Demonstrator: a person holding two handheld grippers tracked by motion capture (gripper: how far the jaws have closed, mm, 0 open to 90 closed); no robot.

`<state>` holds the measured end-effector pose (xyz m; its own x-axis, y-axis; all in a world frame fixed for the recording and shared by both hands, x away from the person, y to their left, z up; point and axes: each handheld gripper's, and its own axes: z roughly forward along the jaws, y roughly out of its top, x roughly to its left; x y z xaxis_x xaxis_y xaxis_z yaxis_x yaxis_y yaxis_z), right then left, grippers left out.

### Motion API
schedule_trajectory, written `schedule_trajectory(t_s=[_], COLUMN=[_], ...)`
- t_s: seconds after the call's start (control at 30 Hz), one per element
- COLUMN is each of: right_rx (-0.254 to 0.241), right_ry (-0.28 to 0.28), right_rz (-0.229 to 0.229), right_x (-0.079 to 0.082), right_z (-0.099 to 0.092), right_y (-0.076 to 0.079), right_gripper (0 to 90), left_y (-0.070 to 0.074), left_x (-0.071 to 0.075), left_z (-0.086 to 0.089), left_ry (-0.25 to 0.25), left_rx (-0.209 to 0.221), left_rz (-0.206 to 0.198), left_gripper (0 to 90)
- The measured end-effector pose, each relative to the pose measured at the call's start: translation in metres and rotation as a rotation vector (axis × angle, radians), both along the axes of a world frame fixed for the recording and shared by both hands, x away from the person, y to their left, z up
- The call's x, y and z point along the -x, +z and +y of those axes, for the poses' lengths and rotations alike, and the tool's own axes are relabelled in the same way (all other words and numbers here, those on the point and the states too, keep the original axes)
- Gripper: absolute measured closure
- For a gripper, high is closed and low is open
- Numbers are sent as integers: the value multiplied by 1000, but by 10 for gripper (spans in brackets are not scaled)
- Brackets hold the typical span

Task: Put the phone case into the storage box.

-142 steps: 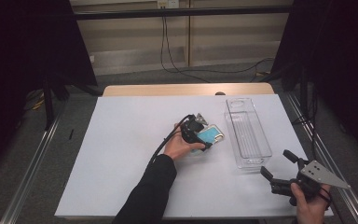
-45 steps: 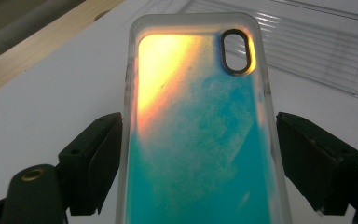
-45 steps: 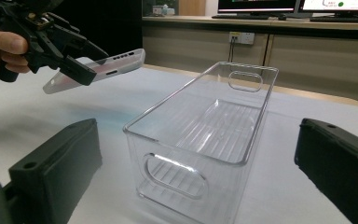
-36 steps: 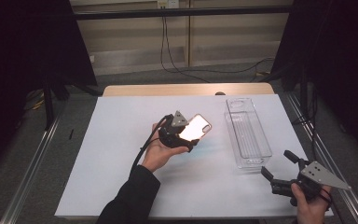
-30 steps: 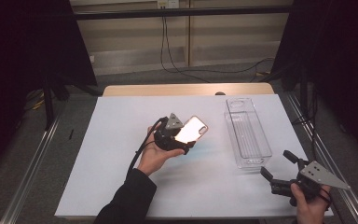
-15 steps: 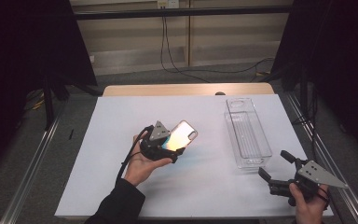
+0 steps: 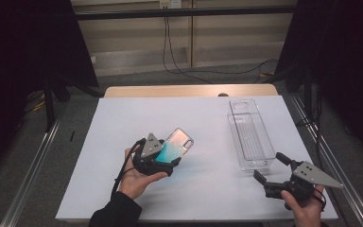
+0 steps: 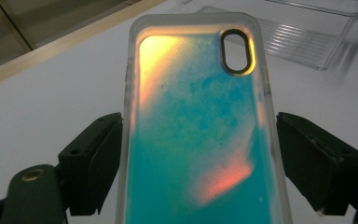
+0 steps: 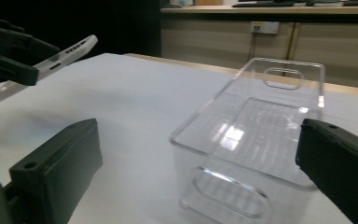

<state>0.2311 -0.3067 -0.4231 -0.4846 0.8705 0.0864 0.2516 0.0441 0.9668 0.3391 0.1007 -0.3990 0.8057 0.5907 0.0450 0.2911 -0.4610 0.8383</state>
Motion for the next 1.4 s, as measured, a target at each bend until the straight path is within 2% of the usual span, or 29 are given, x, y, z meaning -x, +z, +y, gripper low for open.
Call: schedule_trajectory(t_s=[0.17,0.23,0.37,0.4,0.63,0.73,0.83,0.97,1.1,1.2,1.33,1.4], right_rx=[-29,-42,-21,-20,-35,-56,-69,-66,-58,-71,-69,-59], right_ry=[42,62,115,141,225,268,321,342,344,348,341,350], right_rz=[-8,3,29,44,51,79,134,162,165,203,203,223], right_x=[-6,-8,-12,-13,-28,-38,-48,-55,-55,-57,-62,-66], right_z=[13,18,27,31,49,58,67,73,78,80,86,90], right_y=[8,11,13,14,25,27,26,26,26,27,27,28], right_gripper=[0,0,3,22,45,65,67,72,76,77,66,69], left_y=[-1,-2,-4,-5,-6,-7,-8,-10,-10,-9,-9,-10], left_x=[6,8,11,13,18,19,21,24,24,25,26,26], left_z=[2,1,-4,-5,-14,-17,-19,-22,-25,-26,-29,-32], left_ry=[15,22,16,12,-2,-3,-4,-14,-6,3,11,16], left_rx=[-1,9,4,12,3,-1,3,-13,-2,6,12,4], left_rz=[-21,-27,-35,-23,-39,-45,-48,-53,-50,-59,-65,-75], left_gripper=[173,173,173,173,174,173,173,173,173,173,173,173])
